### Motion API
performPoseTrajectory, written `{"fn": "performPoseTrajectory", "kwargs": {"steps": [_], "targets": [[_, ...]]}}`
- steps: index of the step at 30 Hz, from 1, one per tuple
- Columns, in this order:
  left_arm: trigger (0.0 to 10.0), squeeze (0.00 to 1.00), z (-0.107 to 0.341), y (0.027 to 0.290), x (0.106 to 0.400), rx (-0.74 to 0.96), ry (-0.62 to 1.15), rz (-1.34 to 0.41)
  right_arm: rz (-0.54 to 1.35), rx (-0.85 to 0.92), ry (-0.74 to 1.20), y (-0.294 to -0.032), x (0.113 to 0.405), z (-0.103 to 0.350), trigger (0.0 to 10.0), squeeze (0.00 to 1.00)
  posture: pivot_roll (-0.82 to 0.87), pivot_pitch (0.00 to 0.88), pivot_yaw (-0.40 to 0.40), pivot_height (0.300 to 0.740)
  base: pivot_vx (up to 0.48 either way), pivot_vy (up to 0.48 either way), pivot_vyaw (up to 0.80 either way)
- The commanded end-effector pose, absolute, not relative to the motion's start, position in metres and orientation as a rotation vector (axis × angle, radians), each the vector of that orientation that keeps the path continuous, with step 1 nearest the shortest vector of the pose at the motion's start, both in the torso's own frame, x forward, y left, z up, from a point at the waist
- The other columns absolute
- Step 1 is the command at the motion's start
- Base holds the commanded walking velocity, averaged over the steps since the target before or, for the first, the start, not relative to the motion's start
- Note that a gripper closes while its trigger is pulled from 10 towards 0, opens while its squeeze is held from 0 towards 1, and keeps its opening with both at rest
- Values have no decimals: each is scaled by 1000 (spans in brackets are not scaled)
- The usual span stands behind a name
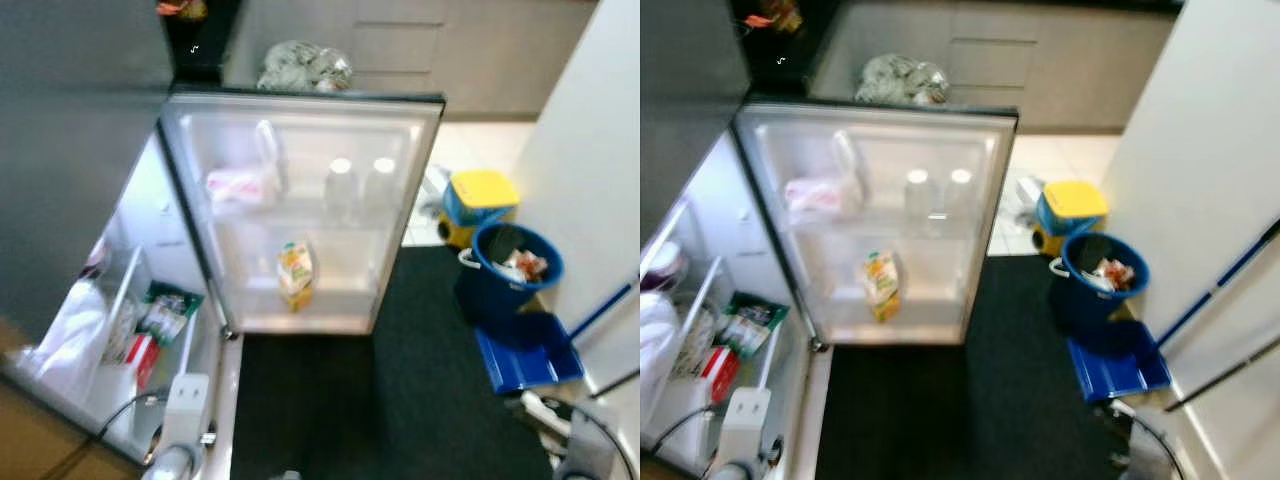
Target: Restocking fridge
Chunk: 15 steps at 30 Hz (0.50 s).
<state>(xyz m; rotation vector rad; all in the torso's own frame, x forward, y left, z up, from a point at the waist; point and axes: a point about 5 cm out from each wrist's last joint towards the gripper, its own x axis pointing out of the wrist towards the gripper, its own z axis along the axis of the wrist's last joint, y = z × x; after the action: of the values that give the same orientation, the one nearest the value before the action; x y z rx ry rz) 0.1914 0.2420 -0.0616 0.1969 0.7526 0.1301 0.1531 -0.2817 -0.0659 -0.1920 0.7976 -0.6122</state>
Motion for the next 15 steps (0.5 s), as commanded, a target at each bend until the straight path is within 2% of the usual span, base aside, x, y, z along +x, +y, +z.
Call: {"fn": "performPoseTrajectory", "kwargs": {"steps": [1, 4, 12, 15], "targets": [[10000, 0, -62, 237, 193, 202, 753, 111, -628, -197, 794, -288, 151, -64, 10000, 0, 11, 56, -30, 740, 296, 0, -744], [10000, 0, -62, 237, 193, 203, 752, 111, -629, -197, 793, -288, 151, -64, 10000, 0, 11, 56, -30, 740, 295, 0, -692], [10000, 0, -62, 238, 193, 204, 751, 114, -600, -223, 776, -286, 156, -62, 10000, 0, 10, 56, -29, 740, 286, 0, 0], [10000, 0, -62, 239, 193, 205, 752, 117, -552, -250, 713, -280, 172, -56, 10000, 0, 8, 57, -28, 740, 271, 0, 0]]}}
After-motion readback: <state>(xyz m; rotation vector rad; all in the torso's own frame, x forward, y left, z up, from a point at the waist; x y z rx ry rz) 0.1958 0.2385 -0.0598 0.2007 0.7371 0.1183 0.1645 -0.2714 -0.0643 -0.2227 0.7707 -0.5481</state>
